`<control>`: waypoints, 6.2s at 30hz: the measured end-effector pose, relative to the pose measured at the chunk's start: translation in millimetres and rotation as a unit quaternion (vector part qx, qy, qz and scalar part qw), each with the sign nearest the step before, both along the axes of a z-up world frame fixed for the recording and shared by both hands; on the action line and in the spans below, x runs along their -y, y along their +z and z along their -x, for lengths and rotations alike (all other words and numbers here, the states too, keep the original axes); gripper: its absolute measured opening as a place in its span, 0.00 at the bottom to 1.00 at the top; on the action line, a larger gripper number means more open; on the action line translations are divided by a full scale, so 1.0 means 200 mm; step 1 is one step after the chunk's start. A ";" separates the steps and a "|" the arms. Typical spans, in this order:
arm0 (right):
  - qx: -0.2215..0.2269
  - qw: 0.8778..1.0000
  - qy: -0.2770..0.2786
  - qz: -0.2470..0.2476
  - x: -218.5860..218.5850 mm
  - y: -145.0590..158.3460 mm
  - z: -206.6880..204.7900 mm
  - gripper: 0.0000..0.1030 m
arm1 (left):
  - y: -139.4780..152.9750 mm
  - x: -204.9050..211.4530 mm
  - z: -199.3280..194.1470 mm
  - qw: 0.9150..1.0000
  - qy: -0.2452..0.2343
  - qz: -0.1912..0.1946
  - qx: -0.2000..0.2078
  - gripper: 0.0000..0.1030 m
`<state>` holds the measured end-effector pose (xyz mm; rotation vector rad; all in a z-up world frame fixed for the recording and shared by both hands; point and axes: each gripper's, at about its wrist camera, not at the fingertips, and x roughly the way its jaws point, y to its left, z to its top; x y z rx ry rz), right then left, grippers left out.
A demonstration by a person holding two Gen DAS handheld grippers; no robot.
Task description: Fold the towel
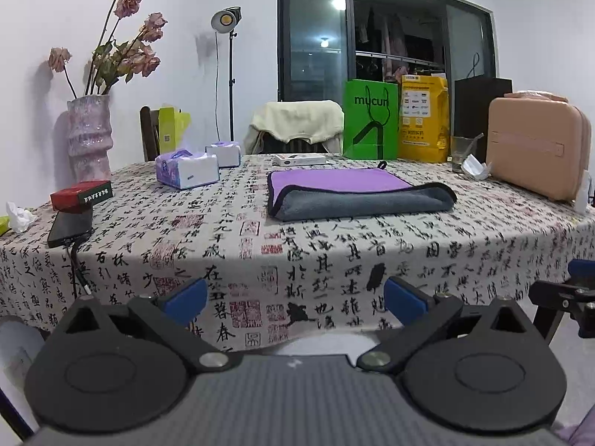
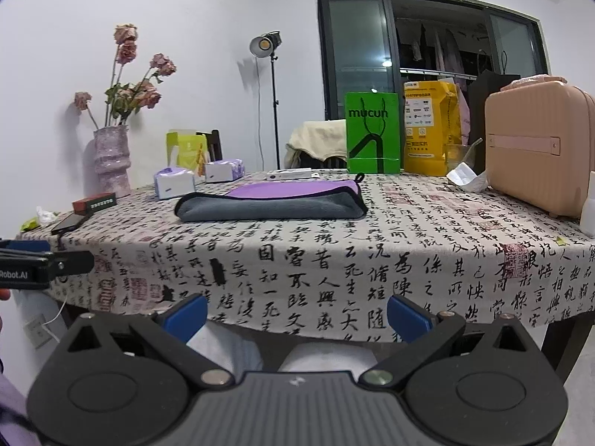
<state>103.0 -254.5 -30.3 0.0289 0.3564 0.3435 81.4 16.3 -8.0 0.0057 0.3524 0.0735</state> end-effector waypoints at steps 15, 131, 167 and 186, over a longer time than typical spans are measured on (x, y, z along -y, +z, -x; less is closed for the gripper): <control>-0.012 1.000 -0.011 -0.004 -0.02 0.07 -0.28 1.00 | 0.08 -0.09 -0.33 1.000 -0.003 0.009 -0.018 1.00; -0.143 0.989 0.004 0.031 -0.25 0.32 -2.65 0.75 | 0.26 -0.63 -2.43 0.982 -0.009 0.059 -0.179 0.90; -0.093 0.995 0.022 0.018 -0.13 0.43 -1.54 0.88 | 0.45 -0.35 -1.36 0.991 -0.058 0.059 -0.106 0.96; -0.053 0.998 0.040 -0.004 -0.05 0.38 -0.98 0.90 | 0.42 -0.24 -0.83 0.992 -0.086 0.075 -0.051 0.98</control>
